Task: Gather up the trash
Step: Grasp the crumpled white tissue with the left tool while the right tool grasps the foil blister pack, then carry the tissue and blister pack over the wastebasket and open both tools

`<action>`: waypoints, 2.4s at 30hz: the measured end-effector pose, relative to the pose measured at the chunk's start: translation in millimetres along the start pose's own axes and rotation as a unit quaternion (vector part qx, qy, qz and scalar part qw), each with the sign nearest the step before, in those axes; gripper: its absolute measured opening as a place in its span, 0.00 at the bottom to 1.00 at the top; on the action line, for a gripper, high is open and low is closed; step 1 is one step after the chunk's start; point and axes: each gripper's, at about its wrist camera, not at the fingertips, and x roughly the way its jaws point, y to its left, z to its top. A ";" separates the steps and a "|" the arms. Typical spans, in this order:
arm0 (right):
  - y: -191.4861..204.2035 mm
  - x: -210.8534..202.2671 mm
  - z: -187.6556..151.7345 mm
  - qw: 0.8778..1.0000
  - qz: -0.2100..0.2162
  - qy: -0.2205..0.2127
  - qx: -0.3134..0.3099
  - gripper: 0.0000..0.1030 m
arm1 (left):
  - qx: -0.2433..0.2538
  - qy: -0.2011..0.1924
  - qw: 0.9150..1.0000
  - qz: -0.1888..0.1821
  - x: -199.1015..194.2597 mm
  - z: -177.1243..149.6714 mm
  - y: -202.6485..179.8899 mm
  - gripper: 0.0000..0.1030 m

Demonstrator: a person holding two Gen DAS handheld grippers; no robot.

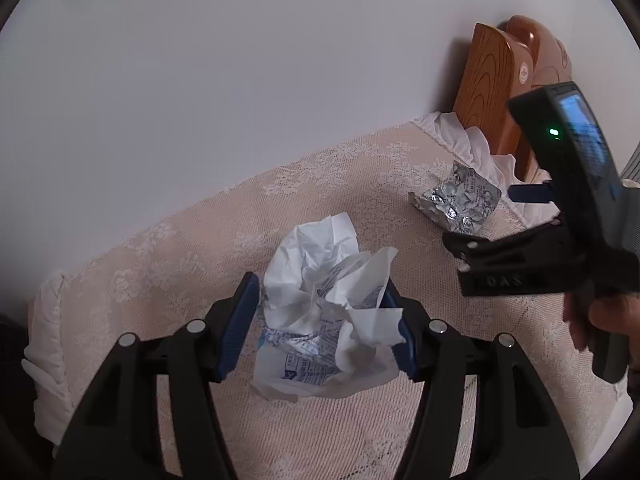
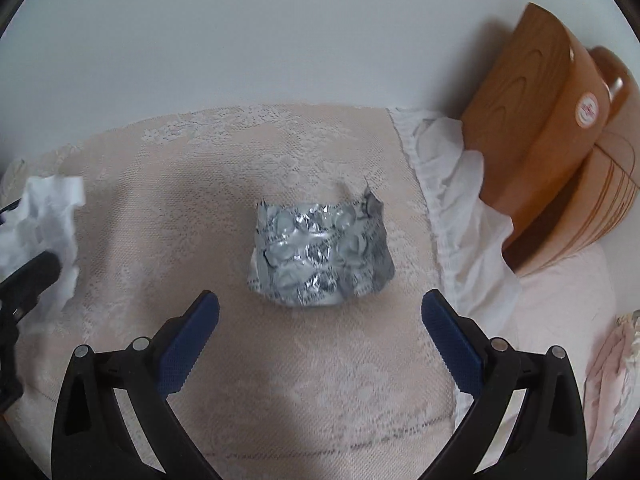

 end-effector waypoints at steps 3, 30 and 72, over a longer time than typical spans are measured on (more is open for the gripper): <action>0.9 14.5 12.4 1.000 0.003 0.006 0.006 0.97 | -0.006 -0.001 1.000 -0.002 -9.0 -7.4 5.5 0.57; -45.5 -175.8 -234.8 0.980 0.091 -0.047 0.172 0.65 | 0.030 0.015 0.996 -0.083 -141.9 -134.8 -119.4 0.57; -139.7 -338.7 -660.5 0.899 -0.056 -0.059 0.431 0.69 | 0.346 0.114 0.897 -0.251 -208.0 -350.4 -457.3 0.92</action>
